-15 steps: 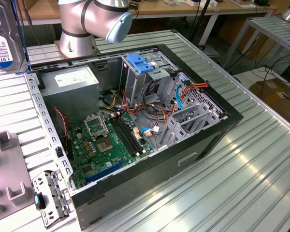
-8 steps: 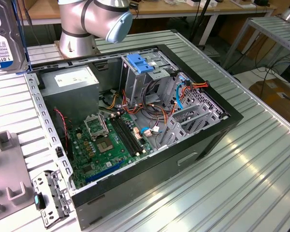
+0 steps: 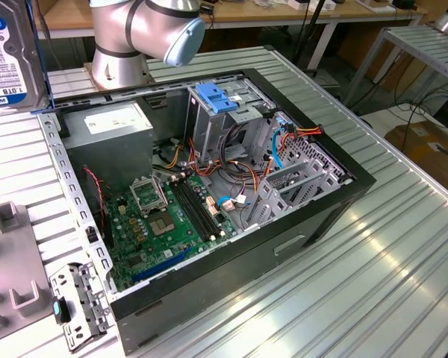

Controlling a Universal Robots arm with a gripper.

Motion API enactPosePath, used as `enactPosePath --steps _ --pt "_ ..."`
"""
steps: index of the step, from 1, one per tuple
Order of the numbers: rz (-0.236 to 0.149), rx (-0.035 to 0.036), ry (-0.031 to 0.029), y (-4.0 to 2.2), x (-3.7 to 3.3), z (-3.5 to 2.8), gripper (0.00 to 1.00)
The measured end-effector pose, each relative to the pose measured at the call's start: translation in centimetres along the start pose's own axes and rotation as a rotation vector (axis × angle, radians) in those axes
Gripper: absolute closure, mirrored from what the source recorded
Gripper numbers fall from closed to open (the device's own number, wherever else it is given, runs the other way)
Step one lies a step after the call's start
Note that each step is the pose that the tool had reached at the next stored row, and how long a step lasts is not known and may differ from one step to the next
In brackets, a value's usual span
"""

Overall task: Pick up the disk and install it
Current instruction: 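Pick up the disk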

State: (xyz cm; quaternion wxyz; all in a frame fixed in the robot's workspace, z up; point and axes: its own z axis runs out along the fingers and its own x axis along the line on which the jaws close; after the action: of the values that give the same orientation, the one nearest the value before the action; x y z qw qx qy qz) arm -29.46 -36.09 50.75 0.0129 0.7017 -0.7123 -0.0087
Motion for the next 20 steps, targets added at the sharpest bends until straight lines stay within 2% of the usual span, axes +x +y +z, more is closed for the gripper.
enactPosePath --steps 10,20 --pt "0.0 0.0 0.0 -1.74 -0.03 -0.05 0.63" --pt "0.0 0.0 0.0 -1.79 -0.03 -0.05 0.63"
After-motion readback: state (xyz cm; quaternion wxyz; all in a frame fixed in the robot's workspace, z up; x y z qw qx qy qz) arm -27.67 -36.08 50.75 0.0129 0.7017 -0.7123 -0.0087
